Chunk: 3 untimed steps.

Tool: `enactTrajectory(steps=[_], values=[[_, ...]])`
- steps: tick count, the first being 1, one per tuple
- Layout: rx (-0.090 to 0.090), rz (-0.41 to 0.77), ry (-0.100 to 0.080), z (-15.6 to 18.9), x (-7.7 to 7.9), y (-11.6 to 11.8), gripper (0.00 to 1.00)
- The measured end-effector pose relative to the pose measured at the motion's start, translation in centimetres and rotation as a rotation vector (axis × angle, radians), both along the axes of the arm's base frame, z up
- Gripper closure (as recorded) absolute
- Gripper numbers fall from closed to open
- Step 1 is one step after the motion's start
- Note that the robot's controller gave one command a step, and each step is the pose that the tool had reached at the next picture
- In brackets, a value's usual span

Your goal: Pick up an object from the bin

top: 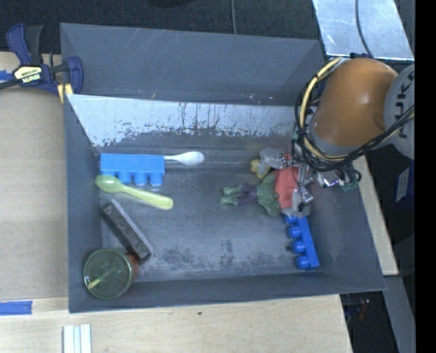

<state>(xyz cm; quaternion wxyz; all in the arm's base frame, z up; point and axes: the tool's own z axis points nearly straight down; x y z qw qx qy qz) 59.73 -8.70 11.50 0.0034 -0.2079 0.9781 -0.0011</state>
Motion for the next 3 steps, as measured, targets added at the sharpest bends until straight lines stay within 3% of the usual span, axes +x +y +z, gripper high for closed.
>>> enactTrajectory(steps=[1, 2, 3], values=[[0.002, 0.153, -0.012, -4.4, 1.9, -0.9, 0.00], [-0.009, 0.682, -0.013, -4.4, 2.5, -4.1, 1.00], [-0.009, 0.681, -0.012, -4.4, 2.5, -4.1, 1.00]])
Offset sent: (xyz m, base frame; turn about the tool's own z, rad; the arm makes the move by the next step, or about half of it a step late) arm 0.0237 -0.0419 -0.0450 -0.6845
